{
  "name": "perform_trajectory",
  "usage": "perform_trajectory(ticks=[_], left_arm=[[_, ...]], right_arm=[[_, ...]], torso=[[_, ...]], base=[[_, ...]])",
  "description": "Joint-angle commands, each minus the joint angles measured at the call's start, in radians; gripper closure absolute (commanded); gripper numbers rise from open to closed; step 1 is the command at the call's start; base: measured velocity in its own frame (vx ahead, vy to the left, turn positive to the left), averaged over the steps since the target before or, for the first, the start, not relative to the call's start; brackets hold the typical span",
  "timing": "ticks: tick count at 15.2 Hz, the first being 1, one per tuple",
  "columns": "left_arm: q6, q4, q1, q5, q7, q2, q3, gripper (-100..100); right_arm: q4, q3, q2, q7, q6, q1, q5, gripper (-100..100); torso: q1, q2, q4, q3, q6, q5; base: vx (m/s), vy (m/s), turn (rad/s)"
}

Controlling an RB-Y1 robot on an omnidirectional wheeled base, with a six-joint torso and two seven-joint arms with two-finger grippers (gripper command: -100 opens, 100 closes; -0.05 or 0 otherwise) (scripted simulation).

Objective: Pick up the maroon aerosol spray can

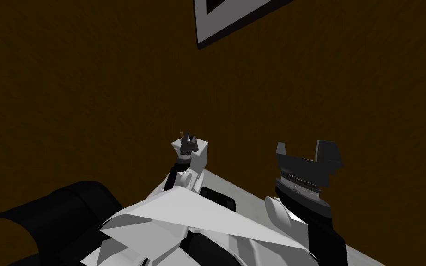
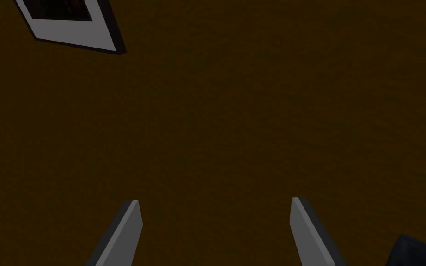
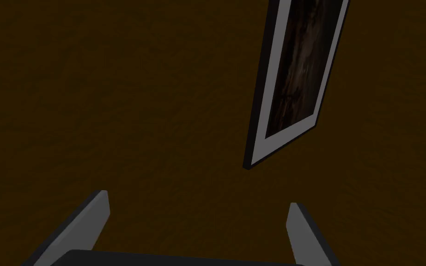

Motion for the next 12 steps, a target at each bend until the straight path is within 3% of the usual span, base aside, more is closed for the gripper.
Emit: perform_trajectory(ticks=[1, 2, 3, 7, 8, 9, 10, 11, 12], left_arm=[[0.016, -0.003, -0.006, 0.014, 0.002, 0.037, 0.003, -100], [0.033, -0.005, -0.013, 0.028, 0.003, 0.063, 0.006, -100], [0.033, -0.005, -0.013, 0.028, 0.003, 0.065, 0.006, -100], [0.117, -0.013, -0.045, 0.098, 0.011, 0.159, 0.021, -100], [0.117, -0.013, -0.045, 0.098, 0.011, 0.160, 0.021, -100], [0.150, -0.015, -0.059, 0.129, 0.014, 0.195, 0.027, -100], [0.156, -0.015, -0.059, 0.129, 0.014, 0.196, 0.027, -100], [0.186, -0.017, -0.074, 0.163, 0.018, 0.231, 0.034, -100], [0.199, -0.017, -0.074, 0.163, 0.018, 0.232, 0.034, -100]], right_arm=[[0.000, 0.000, 0.000, 0.000, 0.000, 0.000, 0.000, 0], [0.000, 0.000, 0.000, 0.000, 0.000, 0.000, 0.000, 0], [0.000, 0.000, 0.000, 0.000, 0.000, 0.000, 0.000, 0], [0.000, 0.000, 0.000, 0.000, 0.000, 0.000, 0.000, 0], [0.000, 0.000, 0.000, 0.000, 0.000, 0.000, 0.000, 0], [0.000, 0.000, 0.000, 0.000, 0.000, 0.000, 0.000, 0], [0.000, 0.000, 0.000, 0.000, 0.000, 0.000, 0.000, 0], [0.000, 0.000, 0.000, 0.000, 0.000, 0.000, 0.000, 0], [0.000, 0.000, 0.000, 0.000, 0.000, 0.000, 0.000, 0]], torso=[[0.000, 0.000, 0.000, 0.000, 0.000, 0.000], [0.000, 0.000, 0.000, 0.000, 0.000, 0.000], [0.000, 0.001, 0.000, 0.000, 0.000, 0.000], [-0.001, 0.002, 0.000, 0.001, 0.000, 0.000], [-0.001, 0.002, 0.000, 0.001, 0.000, 0.000], [-0.001, 0.002, 0.000, 0.001, 0.000, 0.000], [-0.001, 0.002, 0.000, 0.001, 0.000, 0.000], [-0.001, 0.002, 0.000, 0.001, 0.000, 0.000], [-0.001, 0.001, 0.000, 0.001, 0.000, 0.000]], base=[[-0.006, -0.003, -0.006], [-0.017, -0.009, -0.014], [-0.020, -0.010, -0.009], [-0.024, -0.013, -0.013], [-0.021, -0.014, -0.009], [-0.023, -0.014, -0.014], [-0.020, -0.013, -0.014], [-0.020, -0.013, -0.017], [-0.020, -0.012, -0.013]])
